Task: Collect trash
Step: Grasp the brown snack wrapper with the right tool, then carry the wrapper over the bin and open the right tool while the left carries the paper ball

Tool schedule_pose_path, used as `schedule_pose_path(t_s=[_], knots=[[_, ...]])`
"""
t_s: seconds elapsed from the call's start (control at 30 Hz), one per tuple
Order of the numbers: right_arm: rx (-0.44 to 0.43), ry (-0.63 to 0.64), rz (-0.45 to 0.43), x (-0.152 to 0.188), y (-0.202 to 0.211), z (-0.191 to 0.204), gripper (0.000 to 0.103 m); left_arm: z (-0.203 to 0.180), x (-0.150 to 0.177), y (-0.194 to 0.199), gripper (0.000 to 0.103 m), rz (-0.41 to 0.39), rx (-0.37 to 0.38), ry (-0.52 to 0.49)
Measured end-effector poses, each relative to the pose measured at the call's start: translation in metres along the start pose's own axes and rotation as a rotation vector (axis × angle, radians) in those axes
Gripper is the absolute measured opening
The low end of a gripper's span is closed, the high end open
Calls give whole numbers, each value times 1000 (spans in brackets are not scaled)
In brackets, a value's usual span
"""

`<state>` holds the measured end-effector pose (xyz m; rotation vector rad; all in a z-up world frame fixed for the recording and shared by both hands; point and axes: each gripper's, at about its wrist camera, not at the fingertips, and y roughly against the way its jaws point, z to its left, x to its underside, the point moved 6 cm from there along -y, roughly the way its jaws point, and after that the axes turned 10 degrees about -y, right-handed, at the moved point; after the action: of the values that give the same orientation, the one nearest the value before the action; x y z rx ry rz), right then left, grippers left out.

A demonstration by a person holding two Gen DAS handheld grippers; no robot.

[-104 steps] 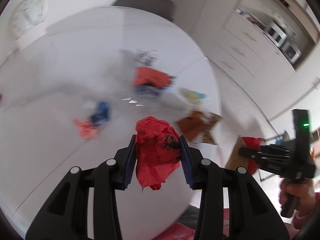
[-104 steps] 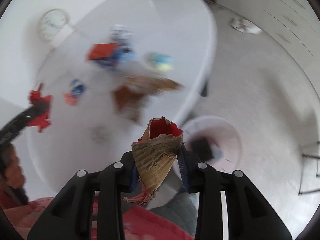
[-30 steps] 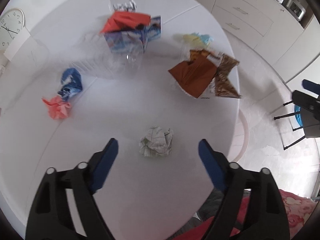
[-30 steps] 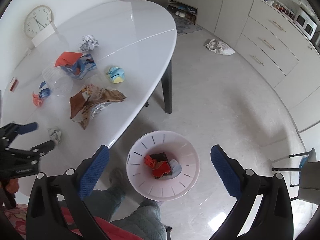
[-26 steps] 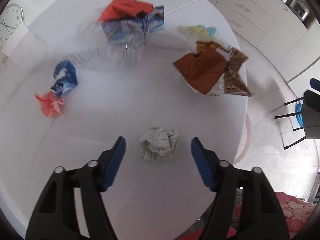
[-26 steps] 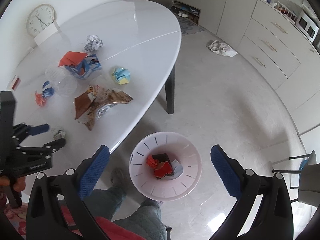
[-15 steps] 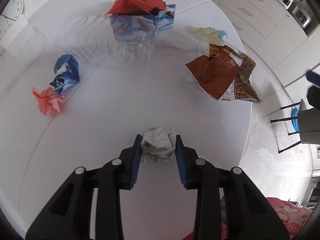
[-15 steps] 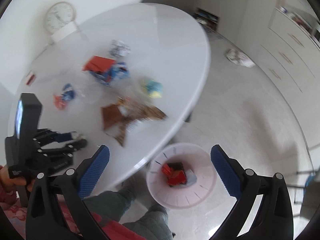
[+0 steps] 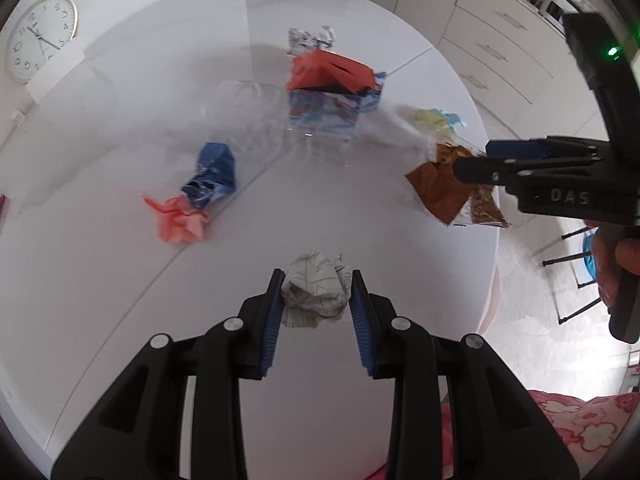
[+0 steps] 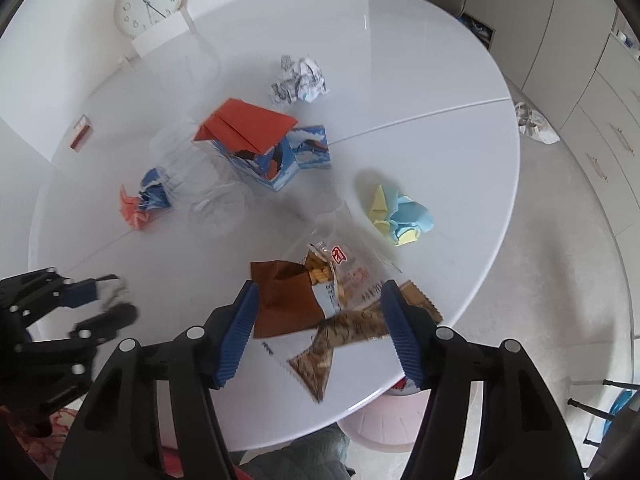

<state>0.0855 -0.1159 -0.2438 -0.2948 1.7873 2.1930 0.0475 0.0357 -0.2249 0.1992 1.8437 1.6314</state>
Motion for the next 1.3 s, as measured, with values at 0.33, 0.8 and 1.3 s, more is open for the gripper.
schedule_pose_path(t_s=[0.33, 0.8, 1.3], knots=[[14, 34, 61, 1, -18, 7, 25, 18, -7, -2, 32, -1, 3, 39], [-96, -43, 25, -10, 3, 12, 13, 23, -8, 9, 32, -33, 5, 55], [-167, -109, -92, -7, 65, -4, 13, 14, -8, 28, 32, -56, 17, 30]])
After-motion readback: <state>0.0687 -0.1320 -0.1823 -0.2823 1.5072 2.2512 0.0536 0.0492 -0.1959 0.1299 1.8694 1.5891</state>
